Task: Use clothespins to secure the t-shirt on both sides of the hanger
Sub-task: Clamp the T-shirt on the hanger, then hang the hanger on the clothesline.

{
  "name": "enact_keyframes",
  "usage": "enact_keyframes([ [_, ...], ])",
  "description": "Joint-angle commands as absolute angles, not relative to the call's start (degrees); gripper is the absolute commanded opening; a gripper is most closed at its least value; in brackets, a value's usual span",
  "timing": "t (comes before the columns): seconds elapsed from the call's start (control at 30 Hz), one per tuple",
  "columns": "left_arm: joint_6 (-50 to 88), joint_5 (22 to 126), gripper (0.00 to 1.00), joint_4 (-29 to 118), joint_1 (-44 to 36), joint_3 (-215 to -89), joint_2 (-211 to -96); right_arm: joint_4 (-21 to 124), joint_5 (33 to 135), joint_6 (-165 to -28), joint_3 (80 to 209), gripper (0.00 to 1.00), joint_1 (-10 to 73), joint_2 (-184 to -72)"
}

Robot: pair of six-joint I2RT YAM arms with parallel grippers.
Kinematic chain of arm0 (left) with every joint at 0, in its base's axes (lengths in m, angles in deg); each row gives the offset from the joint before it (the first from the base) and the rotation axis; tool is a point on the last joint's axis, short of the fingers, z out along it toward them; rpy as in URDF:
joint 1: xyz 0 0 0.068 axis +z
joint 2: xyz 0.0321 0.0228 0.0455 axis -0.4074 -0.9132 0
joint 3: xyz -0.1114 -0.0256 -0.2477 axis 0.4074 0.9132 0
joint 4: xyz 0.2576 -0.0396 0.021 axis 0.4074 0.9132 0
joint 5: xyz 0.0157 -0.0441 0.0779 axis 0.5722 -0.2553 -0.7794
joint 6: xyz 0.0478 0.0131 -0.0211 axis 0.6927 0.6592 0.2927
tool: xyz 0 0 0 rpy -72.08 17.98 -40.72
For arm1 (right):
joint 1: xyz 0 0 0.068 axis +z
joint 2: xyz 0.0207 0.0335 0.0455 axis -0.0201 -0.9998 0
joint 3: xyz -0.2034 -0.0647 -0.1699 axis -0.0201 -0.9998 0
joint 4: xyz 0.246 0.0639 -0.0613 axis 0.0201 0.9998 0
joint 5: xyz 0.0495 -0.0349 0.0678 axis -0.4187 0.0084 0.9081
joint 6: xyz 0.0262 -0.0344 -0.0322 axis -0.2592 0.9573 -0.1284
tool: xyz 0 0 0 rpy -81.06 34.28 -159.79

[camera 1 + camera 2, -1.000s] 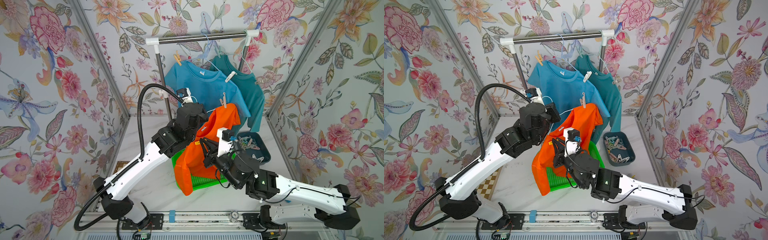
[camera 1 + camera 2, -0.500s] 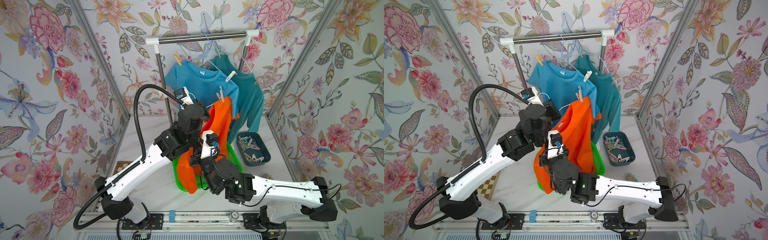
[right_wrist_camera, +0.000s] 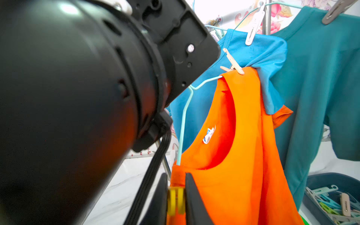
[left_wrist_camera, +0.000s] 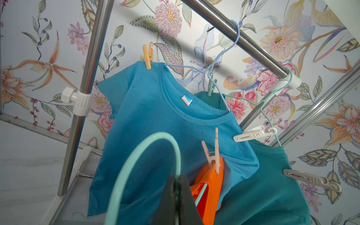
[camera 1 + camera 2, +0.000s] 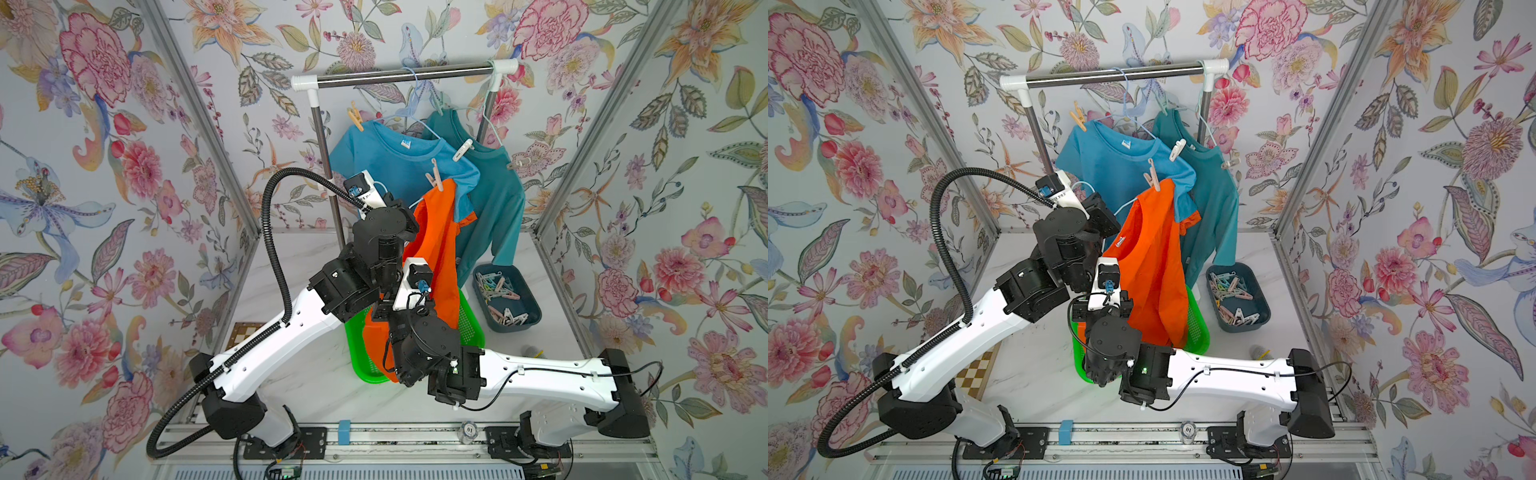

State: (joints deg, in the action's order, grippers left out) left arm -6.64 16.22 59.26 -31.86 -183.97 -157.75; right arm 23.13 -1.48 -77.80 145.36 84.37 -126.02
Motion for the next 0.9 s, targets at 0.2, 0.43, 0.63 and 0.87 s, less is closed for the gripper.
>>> enact_keyframes([
  [0.2, -2.83, 14.07, 0.0, 52.94, -33.31, -185.45, -161.15, 32.22, 7.57, -80.16, 145.45, 0.82, 85.64, -124.45],
  [0.43, 2.26, 21.09, 0.0, 52.96, -31.77, -183.57, -159.85, 50.91, 21.96, -94.45, 146.54, 0.88, 85.7, -111.8],
  [0.63, 5.78, 36.36, 0.0, 58.2, -26.9, -179.62, -153.35, 68.15, 29.59, -101.13, 146.69, 0.88, 85.94, -98.68],
  [0.87, 14.01, 51.16, 0.0, 64.28, -23.83, -180.47, -146.64, 76.9, 26.16, -80.7, 154.44, 0.87, 85.19, -93.35],
])
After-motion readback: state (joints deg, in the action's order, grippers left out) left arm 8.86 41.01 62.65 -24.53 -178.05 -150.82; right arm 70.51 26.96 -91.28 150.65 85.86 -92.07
